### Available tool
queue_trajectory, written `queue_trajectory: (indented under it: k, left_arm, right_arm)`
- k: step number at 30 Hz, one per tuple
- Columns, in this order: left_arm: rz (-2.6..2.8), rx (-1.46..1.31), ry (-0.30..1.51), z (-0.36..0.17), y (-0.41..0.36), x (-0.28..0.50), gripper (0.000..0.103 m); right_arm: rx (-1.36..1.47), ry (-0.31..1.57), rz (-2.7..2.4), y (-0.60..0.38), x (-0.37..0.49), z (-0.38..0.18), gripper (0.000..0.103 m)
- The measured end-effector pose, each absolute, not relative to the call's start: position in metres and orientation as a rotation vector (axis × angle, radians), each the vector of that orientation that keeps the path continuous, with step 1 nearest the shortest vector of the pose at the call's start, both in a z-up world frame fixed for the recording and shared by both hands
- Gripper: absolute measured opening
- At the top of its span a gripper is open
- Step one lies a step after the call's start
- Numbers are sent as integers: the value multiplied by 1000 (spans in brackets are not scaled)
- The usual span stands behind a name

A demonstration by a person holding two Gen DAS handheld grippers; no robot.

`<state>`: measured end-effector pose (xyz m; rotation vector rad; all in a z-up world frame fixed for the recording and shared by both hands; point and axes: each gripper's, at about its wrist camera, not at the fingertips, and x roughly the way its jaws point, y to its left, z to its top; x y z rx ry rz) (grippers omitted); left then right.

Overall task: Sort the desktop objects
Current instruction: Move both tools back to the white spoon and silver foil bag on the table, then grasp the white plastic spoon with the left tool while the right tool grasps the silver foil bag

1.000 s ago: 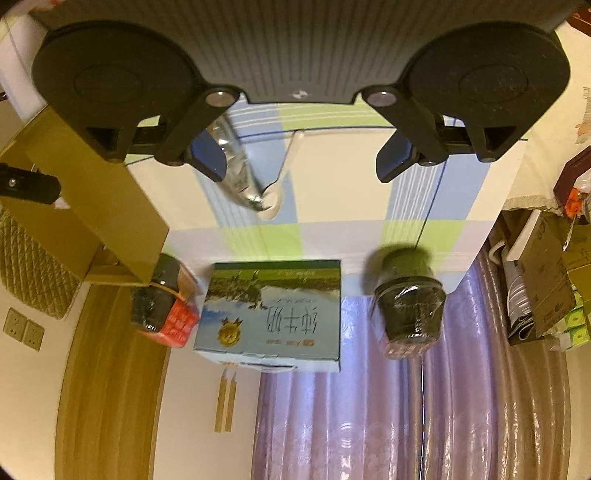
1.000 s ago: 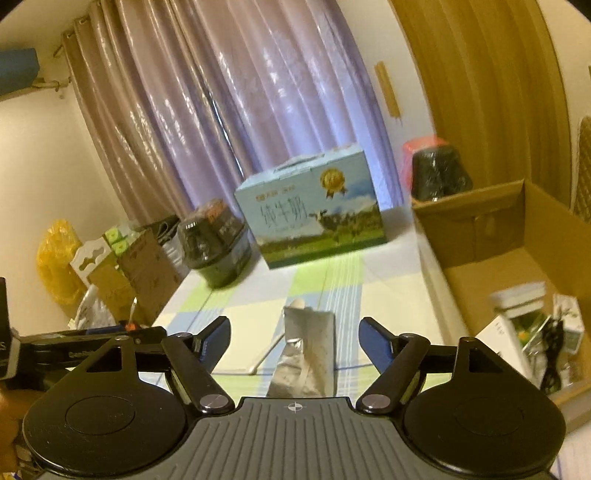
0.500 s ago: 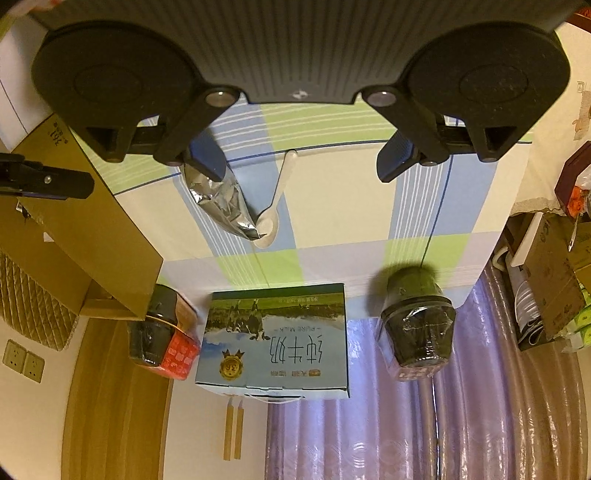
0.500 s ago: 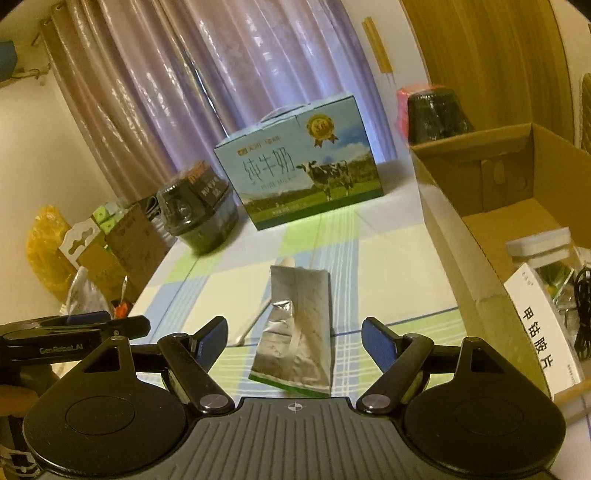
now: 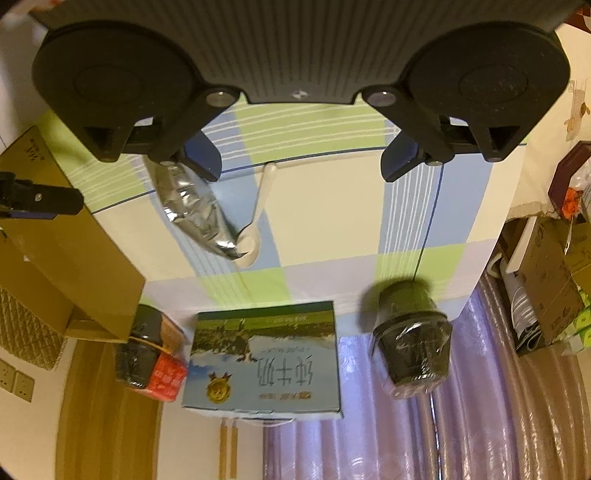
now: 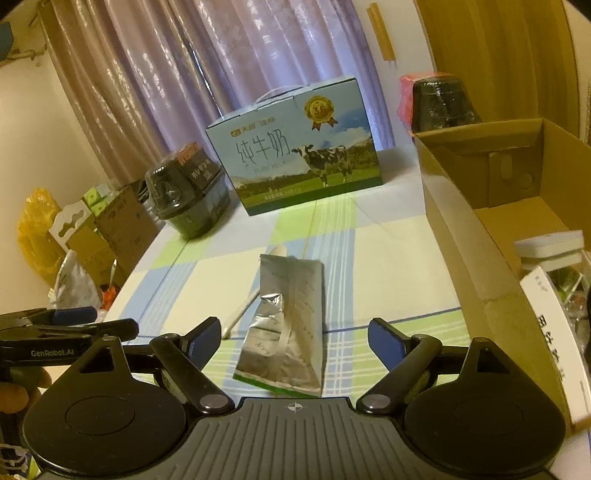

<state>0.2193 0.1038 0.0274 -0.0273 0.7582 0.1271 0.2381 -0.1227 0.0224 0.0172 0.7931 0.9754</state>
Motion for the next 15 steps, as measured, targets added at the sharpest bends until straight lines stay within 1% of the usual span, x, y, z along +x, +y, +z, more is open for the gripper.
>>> queue_trajectory:
  k: [4,15]
  left_arm:
    - [138,-39,796,15,111,226,91]
    - [119,-32,821,-8,112,246,91]
  right_arm:
    - [-1,815,988,-109,245,16,85]
    - [-43,925,1050,-65,269,-13,87]
